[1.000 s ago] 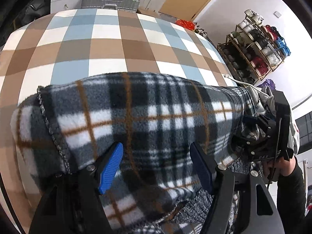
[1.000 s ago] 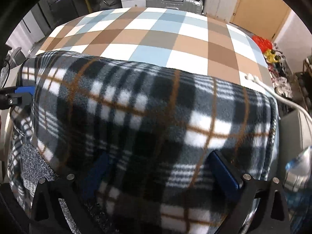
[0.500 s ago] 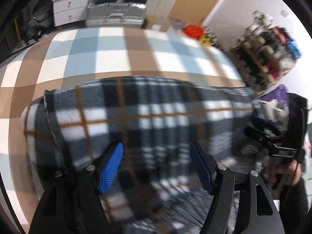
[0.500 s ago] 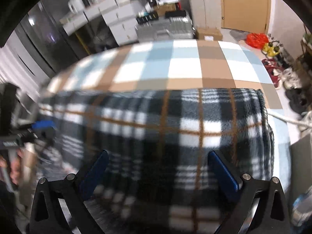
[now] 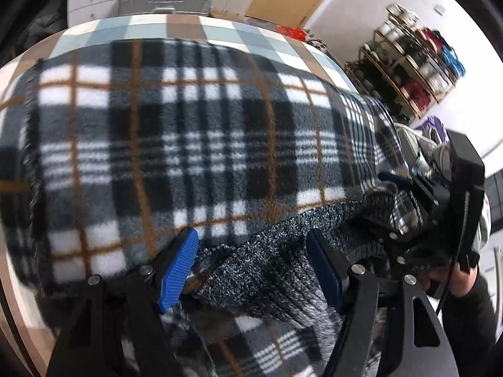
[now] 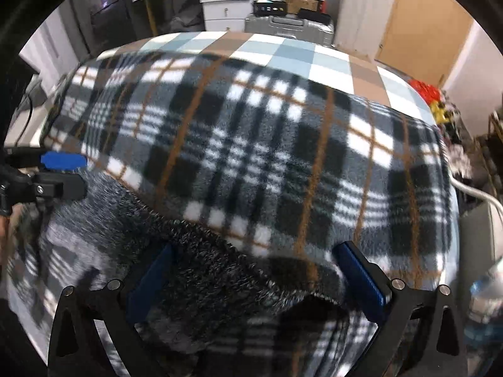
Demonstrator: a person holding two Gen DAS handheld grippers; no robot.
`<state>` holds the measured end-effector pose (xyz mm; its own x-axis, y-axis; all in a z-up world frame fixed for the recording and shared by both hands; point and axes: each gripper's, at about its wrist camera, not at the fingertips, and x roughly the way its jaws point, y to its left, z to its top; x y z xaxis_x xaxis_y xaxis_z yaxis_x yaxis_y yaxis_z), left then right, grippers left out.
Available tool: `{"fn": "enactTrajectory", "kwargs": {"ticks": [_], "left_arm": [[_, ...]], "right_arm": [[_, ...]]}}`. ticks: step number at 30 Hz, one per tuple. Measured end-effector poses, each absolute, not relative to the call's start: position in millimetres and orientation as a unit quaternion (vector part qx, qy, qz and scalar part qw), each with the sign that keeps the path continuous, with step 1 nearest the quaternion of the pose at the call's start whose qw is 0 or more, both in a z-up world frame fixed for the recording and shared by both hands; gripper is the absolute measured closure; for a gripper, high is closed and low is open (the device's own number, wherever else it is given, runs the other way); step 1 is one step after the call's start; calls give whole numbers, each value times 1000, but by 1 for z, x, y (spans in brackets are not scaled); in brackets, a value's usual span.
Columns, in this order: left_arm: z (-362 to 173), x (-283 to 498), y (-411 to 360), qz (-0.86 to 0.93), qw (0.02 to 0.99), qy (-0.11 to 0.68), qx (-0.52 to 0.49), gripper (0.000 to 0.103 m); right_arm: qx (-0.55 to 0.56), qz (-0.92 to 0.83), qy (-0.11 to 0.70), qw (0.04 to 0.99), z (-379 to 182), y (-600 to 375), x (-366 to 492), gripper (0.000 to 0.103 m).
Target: Fold large clothes
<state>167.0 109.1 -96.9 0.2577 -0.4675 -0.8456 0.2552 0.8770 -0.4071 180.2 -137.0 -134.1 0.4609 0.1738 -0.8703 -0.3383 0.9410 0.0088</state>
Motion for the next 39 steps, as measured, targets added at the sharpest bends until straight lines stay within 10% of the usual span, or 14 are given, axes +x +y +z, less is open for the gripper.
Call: {"fn": "enactTrajectory", "kwargs": {"ticks": [18, 20, 39], "left_arm": [[40, 23, 132, -161, 914, 370, -41, 32], [41, 9, 131, -148, 922, 356, -34, 18], [0, -43, 139, -31, 946, 322, 2, 18]], "right_arm": [[210, 348, 91, 909, 10, -204, -39, 0], [217, 353, 76, 907, 8, -206, -55, 0], [242, 302, 115, 915, -32, -231, -115, 0]]}}
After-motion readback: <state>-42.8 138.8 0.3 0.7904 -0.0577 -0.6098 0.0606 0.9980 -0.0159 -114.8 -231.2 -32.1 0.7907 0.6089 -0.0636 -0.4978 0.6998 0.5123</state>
